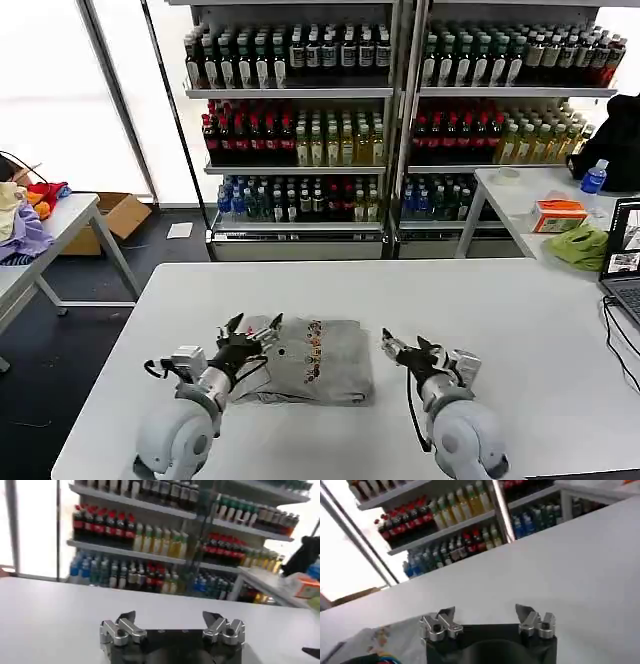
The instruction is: Fold and organize the clothes.
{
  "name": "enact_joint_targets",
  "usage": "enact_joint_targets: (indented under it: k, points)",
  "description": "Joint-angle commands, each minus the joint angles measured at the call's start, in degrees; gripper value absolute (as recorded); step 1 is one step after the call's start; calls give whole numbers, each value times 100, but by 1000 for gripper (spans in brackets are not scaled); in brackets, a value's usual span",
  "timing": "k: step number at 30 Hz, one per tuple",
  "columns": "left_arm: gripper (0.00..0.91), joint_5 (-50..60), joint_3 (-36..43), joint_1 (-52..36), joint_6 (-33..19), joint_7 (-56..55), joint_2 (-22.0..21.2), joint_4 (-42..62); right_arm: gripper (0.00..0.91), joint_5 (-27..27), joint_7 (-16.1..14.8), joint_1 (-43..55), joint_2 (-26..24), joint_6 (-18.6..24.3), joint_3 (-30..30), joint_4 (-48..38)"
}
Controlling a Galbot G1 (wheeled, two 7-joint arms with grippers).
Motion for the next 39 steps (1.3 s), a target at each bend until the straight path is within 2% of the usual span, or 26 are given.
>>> enact_joint_targets:
  k: [1,5,9,10,12,14,15,17,23,30,39]
  points:
    - [907,108,-1000,650,190,-51,253,-279,907,525,-144,1255,318,-91,-909,-1184]
    - [907,103,-1156,807,171,-51,238,-327,907,539,-114,1364,546,-89,-997,-1606]
    - [907,89,-1244,868,165,-43,253,-376,856,531,-64,1325,677,-88,-1029,-1726]
    - [907,89,-1253,873,162,-43,259,-378,746,526,-37,1310,695,-88,-1032,-1729]
    - [907,99,-1257,875,155,-38,266,-373,705,491,2,1225,723,-88,-1014,-1707]
    - [907,111,-1232,865,144,-31,258,-366,595,474,35,1129,723,-75,-990,-1647]
    - [907,123,-1215,859,143,-27,256,-364,524,457,46,1071,713,-54,-980,-1613]
    - [907,264,-1139,820,95,-7,236,-316,0,383,50,955,693,14,-947,-1545]
    - [907,1245,-695,661,-341,234,136,162,0,385,39,668,523,38,-760,-1230]
    - [907,1305,-487,515,-312,253,-48,250,0,398,57,579,136,-54,-552,-1073]
    - [907,1087,-623,635,-186,180,2,7,0,623,-83,1115,-855,-105,-365,-1148]
